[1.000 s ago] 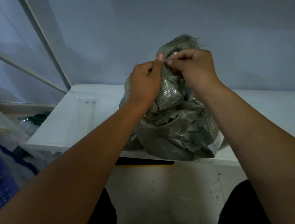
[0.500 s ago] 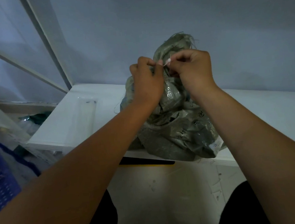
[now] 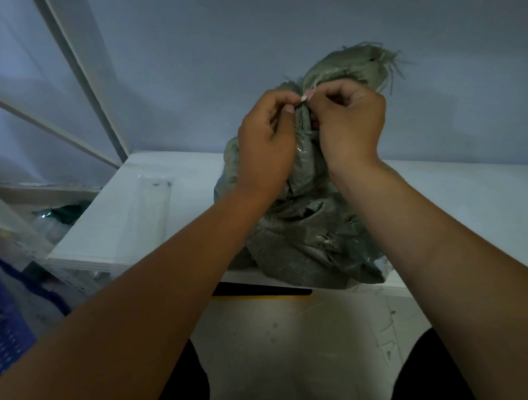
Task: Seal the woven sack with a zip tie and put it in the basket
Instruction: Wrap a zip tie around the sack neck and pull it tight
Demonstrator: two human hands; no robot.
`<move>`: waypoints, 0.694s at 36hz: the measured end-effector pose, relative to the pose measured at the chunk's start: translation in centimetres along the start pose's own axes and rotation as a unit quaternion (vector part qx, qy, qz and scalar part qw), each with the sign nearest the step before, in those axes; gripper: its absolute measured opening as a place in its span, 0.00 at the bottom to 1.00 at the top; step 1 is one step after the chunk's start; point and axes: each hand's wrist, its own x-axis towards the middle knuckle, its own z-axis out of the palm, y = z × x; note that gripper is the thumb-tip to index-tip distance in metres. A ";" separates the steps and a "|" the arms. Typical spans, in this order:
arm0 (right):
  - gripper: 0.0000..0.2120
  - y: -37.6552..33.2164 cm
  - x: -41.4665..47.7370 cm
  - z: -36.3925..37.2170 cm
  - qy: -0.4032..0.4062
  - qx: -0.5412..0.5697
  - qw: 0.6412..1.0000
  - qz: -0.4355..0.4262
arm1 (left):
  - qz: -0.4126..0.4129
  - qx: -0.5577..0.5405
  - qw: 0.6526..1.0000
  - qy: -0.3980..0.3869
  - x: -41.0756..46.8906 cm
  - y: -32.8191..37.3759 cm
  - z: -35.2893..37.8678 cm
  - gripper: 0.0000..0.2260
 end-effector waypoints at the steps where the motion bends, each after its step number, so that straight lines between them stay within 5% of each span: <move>1: 0.05 -0.1 0.0 0.0 0.000 0.000 1.000 -0.005 | 0.003 -0.001 1.000 -0.001 -0.1 0.1 0.0 0.07; 25: 0.03 0.1 -0.1 -0.1 -0.095 -0.075 0.987 -0.110 | -0.001 -0.021 0.999 0.028 0.7 -0.9 -0.7 0.08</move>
